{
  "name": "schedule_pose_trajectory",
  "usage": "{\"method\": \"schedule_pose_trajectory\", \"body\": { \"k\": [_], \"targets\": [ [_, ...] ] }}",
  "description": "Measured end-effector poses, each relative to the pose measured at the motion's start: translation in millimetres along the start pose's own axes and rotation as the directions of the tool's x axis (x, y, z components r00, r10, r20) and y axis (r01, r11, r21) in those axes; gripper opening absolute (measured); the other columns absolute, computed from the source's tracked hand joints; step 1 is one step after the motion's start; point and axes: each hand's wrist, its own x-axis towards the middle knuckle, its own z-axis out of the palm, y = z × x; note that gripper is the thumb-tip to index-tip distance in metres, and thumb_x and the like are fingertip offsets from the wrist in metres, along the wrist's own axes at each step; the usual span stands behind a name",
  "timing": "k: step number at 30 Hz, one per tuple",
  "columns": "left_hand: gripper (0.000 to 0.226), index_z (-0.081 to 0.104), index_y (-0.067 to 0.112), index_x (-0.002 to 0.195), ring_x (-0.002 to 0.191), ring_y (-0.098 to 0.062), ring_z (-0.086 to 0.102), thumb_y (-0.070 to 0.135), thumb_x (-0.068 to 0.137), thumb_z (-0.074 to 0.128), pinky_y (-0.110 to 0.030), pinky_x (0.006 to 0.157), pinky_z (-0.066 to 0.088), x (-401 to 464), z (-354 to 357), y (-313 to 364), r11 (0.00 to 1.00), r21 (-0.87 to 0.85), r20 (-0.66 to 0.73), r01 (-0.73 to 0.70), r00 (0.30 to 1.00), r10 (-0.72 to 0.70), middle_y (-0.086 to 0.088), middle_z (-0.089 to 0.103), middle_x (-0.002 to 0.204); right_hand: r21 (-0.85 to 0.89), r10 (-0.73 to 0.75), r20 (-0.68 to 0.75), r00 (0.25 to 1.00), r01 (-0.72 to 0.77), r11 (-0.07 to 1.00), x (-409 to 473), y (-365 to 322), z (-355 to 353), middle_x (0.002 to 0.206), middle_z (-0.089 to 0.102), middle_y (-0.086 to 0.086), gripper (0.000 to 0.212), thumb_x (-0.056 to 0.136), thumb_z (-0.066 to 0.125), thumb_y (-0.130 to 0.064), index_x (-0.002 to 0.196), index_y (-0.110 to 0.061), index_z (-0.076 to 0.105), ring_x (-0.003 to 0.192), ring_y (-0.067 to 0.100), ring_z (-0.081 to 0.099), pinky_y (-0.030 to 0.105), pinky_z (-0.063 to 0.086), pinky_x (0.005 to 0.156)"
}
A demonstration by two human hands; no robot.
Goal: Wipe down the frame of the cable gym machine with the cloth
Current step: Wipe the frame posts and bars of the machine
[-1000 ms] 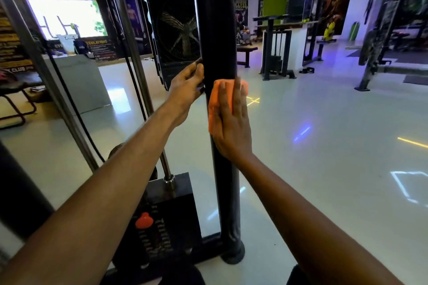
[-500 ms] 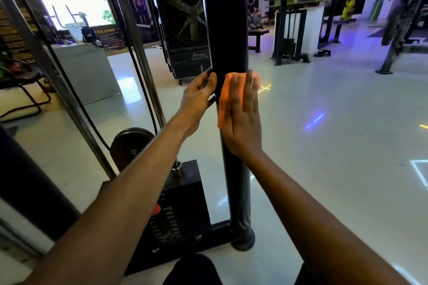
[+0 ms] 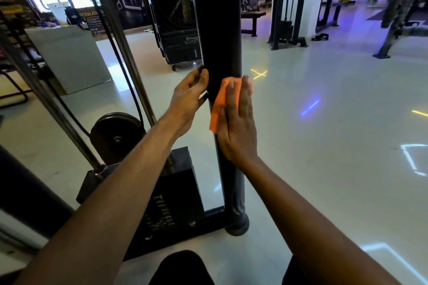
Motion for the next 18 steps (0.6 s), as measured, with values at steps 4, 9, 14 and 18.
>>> {"method": "schedule_pose_trajectory", "body": {
  "k": [4, 9, 14, 18],
  "targets": [
    [0.05, 0.052, 0.022, 0.158, 0.145, -0.017, 0.056, 0.04, 0.111, 0.052, -0.04, 0.12, 0.048, -2.4, 3.8, -1.9, 1.0, -0.007, -0.01, -0.013, 1.0, 0.013, 0.004, 0.063, 0.152, -0.03, 0.039, 0.13, 0.991, -0.036, 0.999, -58.2, 21.2, 1.8, 0.182, -0.018, -0.001, 0.094, 0.114, 0.058, -0.028, 0.17, -0.045, -0.016, 0.169, 0.031, -0.009, 0.068, 0.044, 0.118],
    [0.046, 0.054, 0.024, 0.156, 0.141, -0.015, 0.059, 0.039, 0.113, 0.05, -0.031, 0.11, 0.054, -4.9, 5.1, 2.6, 1.0, 0.008, -0.027, 0.008, 1.0, -0.007, 0.006, 0.065, 0.149, 0.084, 0.067, 0.032, 0.997, -0.069, 0.994, 1.2, -1.1, -6.1, 0.182, -0.014, -0.001, 0.086, 0.115, 0.049, -0.046, 0.169, -0.044, -0.017, 0.169, 0.033, 0.004, 0.069, 0.043, 0.119],
    [0.045, 0.055, 0.022, 0.155, 0.139, -0.015, 0.06, 0.037, 0.114, 0.049, -0.025, 0.102, 0.057, -7.4, 6.5, 4.7, 1.0, -0.004, -0.036, -0.001, 0.999, 0.001, 0.004, 0.066, 0.148, 0.045, 0.054, 0.046, 0.997, -0.056, 0.997, -5.7, 5.0, -8.7, 0.183, -0.011, -0.002, 0.081, 0.115, 0.046, -0.048, 0.171, -0.039, -0.01, 0.169, 0.03, 0.008, 0.064, 0.048, 0.117],
    [0.046, 0.053, 0.024, 0.156, 0.143, -0.013, 0.056, 0.037, 0.112, 0.052, -0.031, 0.114, 0.049, -13.9, 10.5, -6.0, 1.0, 0.004, -0.053, 0.005, 0.999, -0.005, 0.008, 0.064, 0.15, 0.022, 0.073, 0.151, 0.986, -0.077, 0.997, -58.1, 29.9, -3.3, 0.182, -0.014, -0.005, 0.081, 0.113, 0.042, -0.052, 0.168, -0.048, -0.018, 0.169, 0.03, 0.007, 0.065, 0.048, 0.116]
  ]
}}
